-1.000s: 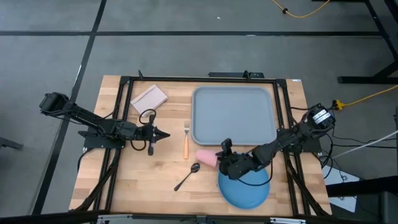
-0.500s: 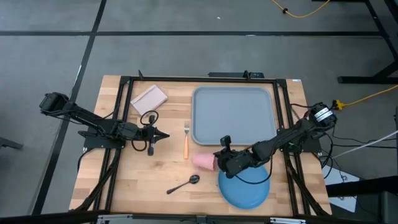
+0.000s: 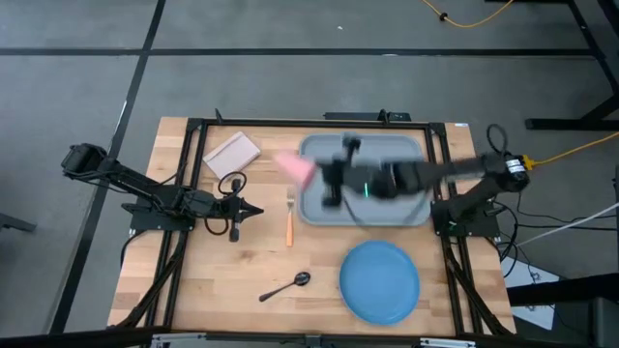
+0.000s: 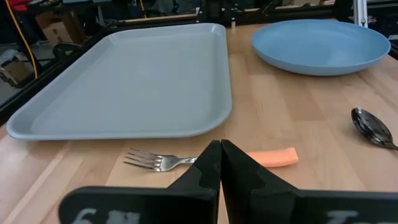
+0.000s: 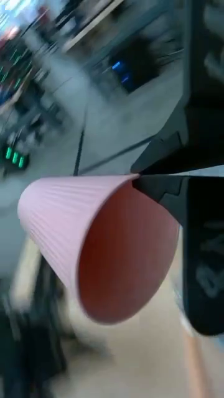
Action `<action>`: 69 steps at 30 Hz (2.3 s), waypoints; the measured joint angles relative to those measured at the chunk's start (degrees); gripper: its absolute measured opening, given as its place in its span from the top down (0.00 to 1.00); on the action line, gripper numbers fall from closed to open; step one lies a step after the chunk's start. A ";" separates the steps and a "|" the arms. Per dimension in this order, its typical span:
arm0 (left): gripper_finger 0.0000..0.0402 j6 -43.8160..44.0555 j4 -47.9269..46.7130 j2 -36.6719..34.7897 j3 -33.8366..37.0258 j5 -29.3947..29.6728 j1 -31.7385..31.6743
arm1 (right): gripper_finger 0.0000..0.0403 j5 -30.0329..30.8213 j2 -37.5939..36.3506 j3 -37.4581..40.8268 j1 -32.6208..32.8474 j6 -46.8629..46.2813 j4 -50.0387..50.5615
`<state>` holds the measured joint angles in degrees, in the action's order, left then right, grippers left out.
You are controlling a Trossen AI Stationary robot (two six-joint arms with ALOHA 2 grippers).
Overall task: Pick and place plate/cup/fork/spoon on tray
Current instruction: Put the pink cup on the top left of the gray serving tray
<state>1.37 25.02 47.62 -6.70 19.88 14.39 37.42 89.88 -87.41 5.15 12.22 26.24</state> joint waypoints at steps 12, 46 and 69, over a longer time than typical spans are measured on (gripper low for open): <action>1.00 -0.04 -0.13 0.00 0.00 0.01 -0.01 | 1.00 -29.46 5.55 -1.80 -31.20 -25.65 20.14; 1.00 -2.00 -0.13 0.00 0.00 0.02 0.00 | 1.00 -42.76 29.66 -25.36 -35.43 -22.46 49.05; 1.00 -1.97 -0.13 0.00 0.00 0.16 -0.01 | 0.95 -46.52 33.47 -25.28 -37.73 -22.40 47.59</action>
<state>-0.60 24.88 47.62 -6.70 20.04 14.38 -9.10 123.35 -112.68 -32.58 -10.17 73.82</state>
